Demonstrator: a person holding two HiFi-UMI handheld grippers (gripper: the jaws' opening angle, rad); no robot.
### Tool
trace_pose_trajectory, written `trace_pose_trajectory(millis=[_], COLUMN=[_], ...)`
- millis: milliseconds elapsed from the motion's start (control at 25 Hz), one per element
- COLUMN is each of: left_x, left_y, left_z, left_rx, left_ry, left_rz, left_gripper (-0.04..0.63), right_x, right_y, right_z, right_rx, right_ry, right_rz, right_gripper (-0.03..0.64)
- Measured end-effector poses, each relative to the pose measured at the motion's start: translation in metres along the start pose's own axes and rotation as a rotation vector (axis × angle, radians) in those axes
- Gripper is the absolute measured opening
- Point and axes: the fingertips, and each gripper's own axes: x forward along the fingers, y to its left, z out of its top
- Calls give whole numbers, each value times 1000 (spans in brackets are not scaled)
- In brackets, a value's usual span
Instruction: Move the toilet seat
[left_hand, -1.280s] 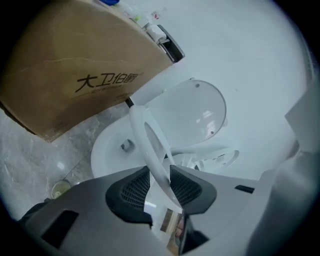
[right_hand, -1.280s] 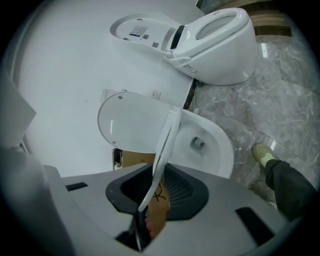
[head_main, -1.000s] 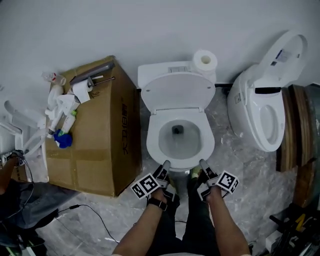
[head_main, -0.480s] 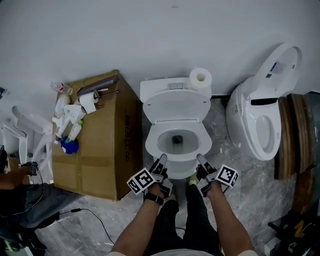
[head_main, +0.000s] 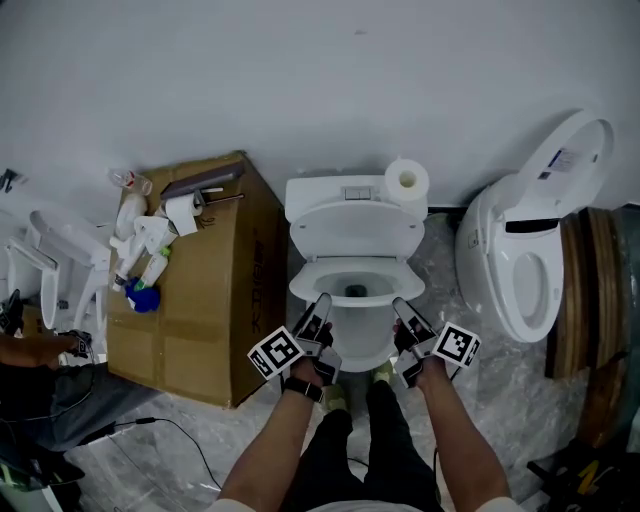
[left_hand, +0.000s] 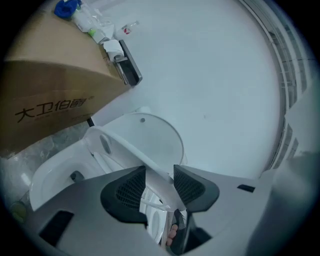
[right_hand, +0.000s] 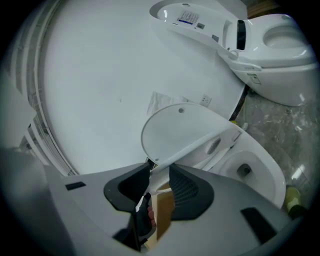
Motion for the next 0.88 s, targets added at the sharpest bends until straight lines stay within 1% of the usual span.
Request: trace_pose_trajectory(millis=[120, 360, 560, 640, 680, 720, 800, 840, 880], left_x=[14, 38, 56, 62, 64, 67, 74, 78, 82], left_y=[-10, -24, -33, -36, -34, -33, -38, -40, -39], left_z=[13, 35, 47, 52, 55, 58, 59, 59, 62], left_rx=[7, 21, 43, 50, 78, 90, 18, 20, 75], left_ry=[-24, -70, -79, -81, -80, -81, -94, -94, -86], left_rz=[-32, -69, -116, -112, -92, -83, -114, -120, -112], left_gripper=[178, 189, 189, 189, 189, 189, 189, 189, 187], right_x=[12, 33, 51, 57, 61, 65, 73, 76, 79], right_y=[8, 12, 15, 14, 13, 13, 12, 11, 10], right_z=[14, 36, 53, 59, 61, 64, 69, 72, 75], right_rx=[-62, -209, -336, -399, -433, -463, -513, -534, -550], right_ry=[21, 58, 82, 87, 90, 92, 91, 87, 82], right_rz=[6, -34, -39, -64, -81, -97, -126, -140, -153], right_gripper=[117, 121, 121, 121, 120, 118, 117, 110, 102])
